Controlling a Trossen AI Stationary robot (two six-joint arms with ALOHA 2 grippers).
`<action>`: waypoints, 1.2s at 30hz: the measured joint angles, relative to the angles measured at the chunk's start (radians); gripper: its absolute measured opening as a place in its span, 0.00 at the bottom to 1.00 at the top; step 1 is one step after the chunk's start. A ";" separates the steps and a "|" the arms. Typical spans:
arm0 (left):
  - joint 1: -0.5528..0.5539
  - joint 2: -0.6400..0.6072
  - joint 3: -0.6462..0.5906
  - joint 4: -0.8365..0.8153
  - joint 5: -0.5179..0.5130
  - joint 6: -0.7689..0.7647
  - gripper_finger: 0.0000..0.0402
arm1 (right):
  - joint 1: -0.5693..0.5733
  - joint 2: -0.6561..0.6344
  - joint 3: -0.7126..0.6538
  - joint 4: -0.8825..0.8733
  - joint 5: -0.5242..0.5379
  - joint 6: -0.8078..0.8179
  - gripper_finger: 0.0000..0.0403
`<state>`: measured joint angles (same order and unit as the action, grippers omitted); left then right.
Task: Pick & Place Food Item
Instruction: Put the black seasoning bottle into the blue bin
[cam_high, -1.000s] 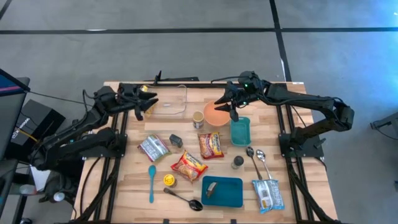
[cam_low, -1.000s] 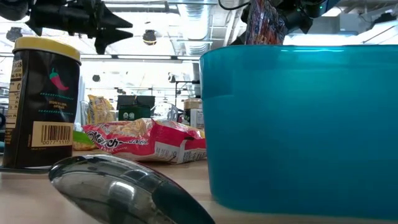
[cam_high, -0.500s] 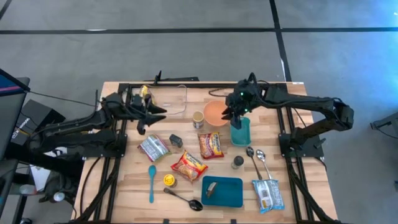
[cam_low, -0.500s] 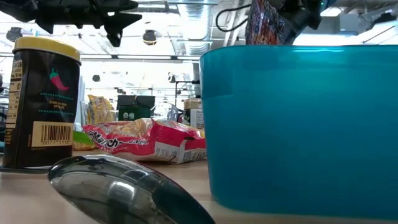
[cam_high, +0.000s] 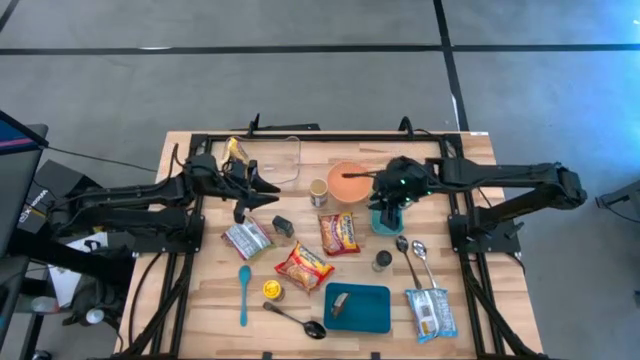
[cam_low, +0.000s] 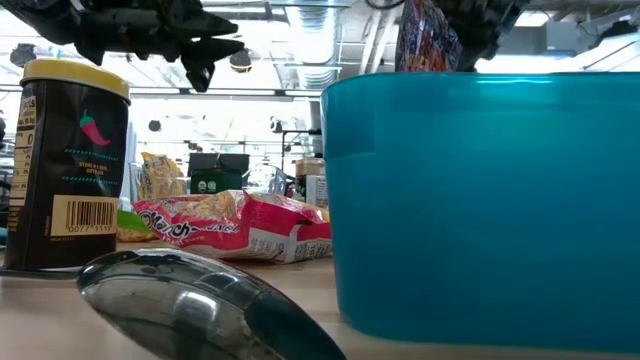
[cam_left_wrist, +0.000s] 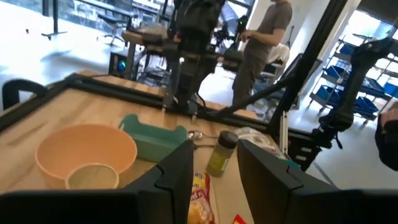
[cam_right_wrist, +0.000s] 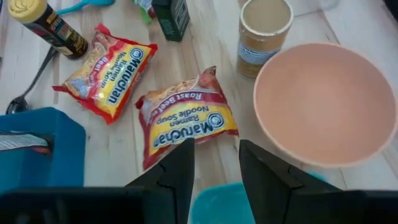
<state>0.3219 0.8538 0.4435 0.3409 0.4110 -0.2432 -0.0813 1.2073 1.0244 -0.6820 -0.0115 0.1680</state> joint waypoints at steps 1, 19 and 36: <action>-0.005 0.006 0.000 0.000 0.000 0.000 0.30 | 0.024 -0.009 0.000 -0.013 0.020 0.021 0.30; -0.102 0.028 0.000 0.061 0.001 0.028 0.29 | 0.431 -0.023 0.001 -0.205 0.390 0.338 0.30; -0.128 0.031 0.000 0.059 -0.059 0.029 0.29 | 0.662 0.008 0.000 -0.269 0.484 0.678 0.30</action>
<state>0.1940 0.8848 0.4435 0.3998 0.3522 -0.2138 0.5803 1.2156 1.0243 -0.9514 0.4728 0.8461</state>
